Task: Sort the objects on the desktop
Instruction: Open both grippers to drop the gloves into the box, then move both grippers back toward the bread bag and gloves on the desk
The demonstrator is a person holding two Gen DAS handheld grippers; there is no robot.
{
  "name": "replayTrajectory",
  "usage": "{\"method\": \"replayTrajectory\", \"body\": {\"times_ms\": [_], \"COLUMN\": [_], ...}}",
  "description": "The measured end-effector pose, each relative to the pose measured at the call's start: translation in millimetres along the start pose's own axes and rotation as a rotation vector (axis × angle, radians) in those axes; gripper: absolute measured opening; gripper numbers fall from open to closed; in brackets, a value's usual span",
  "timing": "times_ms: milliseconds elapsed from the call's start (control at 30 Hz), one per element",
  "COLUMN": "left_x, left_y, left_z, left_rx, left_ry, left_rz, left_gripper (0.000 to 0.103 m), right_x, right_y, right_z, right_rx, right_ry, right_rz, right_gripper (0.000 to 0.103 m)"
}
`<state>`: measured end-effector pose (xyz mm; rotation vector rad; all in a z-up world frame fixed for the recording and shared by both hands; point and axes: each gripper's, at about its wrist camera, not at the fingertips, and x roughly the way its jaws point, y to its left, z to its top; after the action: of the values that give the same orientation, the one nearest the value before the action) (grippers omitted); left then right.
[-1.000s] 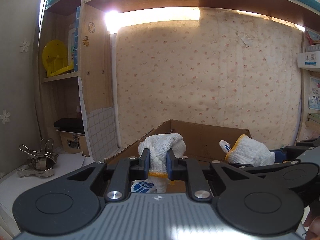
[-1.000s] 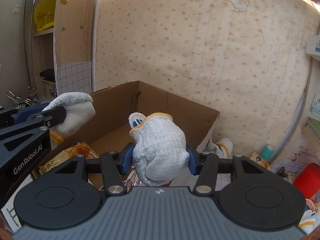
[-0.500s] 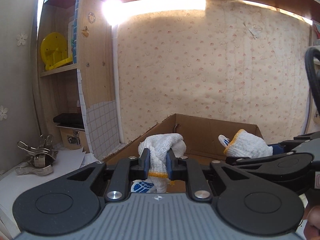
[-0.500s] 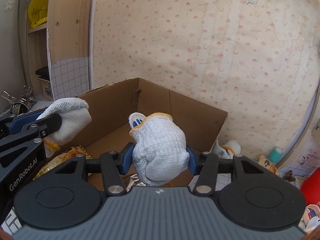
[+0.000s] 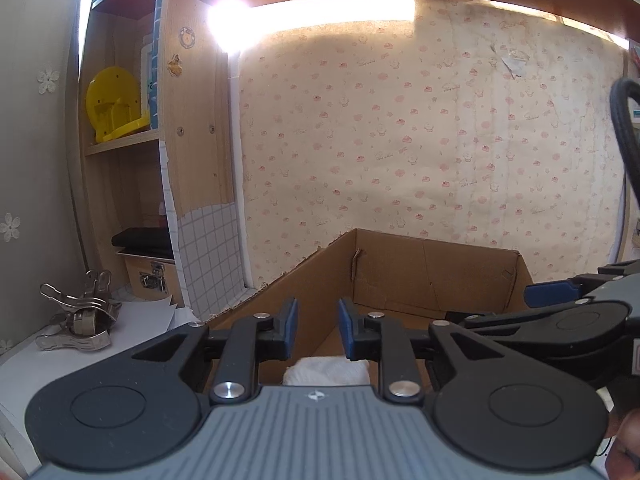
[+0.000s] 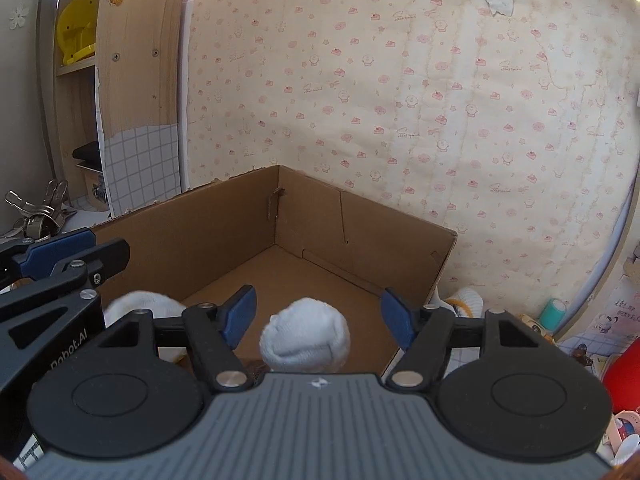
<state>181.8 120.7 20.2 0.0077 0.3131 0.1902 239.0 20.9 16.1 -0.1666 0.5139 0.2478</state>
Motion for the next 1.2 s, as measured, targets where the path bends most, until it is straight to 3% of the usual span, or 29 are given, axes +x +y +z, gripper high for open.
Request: {"method": "replayTrajectory", "body": {"times_ms": [400,1200], "left_x": [-16.3,-49.5], "left_y": [-7.9,-72.8], "left_z": [2.4,-1.4], "left_rx": [0.003,0.056], "left_ry": [-0.019,-0.035], "left_rz": [-0.016,-0.117], "left_gripper": [0.025,0.025], "right_x": [-29.5,-80.0], "right_y": [-17.6,-89.0], "right_z": [-6.2,-40.3], "right_rx": [0.030,0.128], "right_ry": [-0.040,-0.059], "right_rz": [-0.028,-0.122], "right_gripper": [0.069,0.069]}}
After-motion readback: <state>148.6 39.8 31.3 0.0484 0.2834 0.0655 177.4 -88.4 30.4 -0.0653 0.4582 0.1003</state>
